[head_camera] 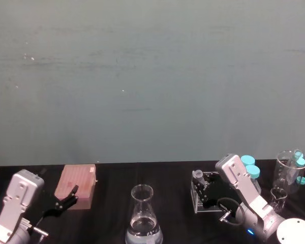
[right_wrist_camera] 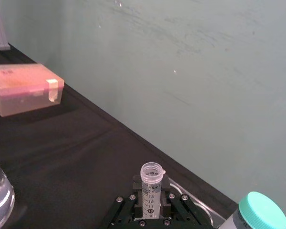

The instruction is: Pour the liquid from the test tube into the beaker using one hand.

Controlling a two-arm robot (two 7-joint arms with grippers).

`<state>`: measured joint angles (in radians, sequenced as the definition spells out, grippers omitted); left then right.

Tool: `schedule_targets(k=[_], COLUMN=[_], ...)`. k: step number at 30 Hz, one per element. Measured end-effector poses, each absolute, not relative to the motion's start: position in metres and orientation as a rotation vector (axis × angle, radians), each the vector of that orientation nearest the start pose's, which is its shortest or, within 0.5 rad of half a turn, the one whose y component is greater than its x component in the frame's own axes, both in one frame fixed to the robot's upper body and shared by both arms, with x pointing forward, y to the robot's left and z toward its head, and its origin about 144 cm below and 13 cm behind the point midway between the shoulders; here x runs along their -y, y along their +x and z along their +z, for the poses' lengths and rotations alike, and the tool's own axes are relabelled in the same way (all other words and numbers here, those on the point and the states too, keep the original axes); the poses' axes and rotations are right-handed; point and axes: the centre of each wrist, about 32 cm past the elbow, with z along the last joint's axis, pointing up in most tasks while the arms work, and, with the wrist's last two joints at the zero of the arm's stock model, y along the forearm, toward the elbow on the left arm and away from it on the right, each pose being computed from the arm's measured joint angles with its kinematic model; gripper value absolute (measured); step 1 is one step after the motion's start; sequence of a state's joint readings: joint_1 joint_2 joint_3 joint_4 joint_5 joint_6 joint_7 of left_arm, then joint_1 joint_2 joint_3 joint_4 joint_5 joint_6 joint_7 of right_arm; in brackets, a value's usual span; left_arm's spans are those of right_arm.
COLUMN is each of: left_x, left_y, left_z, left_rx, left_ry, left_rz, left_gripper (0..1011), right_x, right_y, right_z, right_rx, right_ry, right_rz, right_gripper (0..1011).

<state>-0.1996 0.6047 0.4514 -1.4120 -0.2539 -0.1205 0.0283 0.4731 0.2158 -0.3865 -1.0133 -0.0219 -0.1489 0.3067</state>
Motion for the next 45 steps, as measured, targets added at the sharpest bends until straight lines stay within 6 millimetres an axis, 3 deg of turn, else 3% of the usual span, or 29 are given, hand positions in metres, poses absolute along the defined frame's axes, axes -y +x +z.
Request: schedule_targets(k=[15, 25, 32, 45], left_x=[-0.31, -0.31, -0.31, -0.31], left_y=[0.489, 0.489, 0.489, 0.489], left_z=[1.14, 1.14, 1.14, 1.14], left_rx=[0.285, 0.285, 0.285, 0.285], left_ry=[0.305, 0.304, 0.304, 0.304], left_rz=[1.248, 1.248, 1.248, 1.248], left_gripper=[1000, 1000, 1000, 1000], right_x=[0.223, 0.222, 0.211, 0.191], right_y=[0.572, 0.567, 0.563, 0.562], right_z=[1.148, 1.18, 1.199, 1.203], right_rx=[0.277, 0.313, 0.385, 0.541], right_ry=[-0.205, -0.119, -0.095, -0.151], right_rz=[-0.967, -0.931, -0.855, -0.725], right_gripper=[204, 204, 204, 204])
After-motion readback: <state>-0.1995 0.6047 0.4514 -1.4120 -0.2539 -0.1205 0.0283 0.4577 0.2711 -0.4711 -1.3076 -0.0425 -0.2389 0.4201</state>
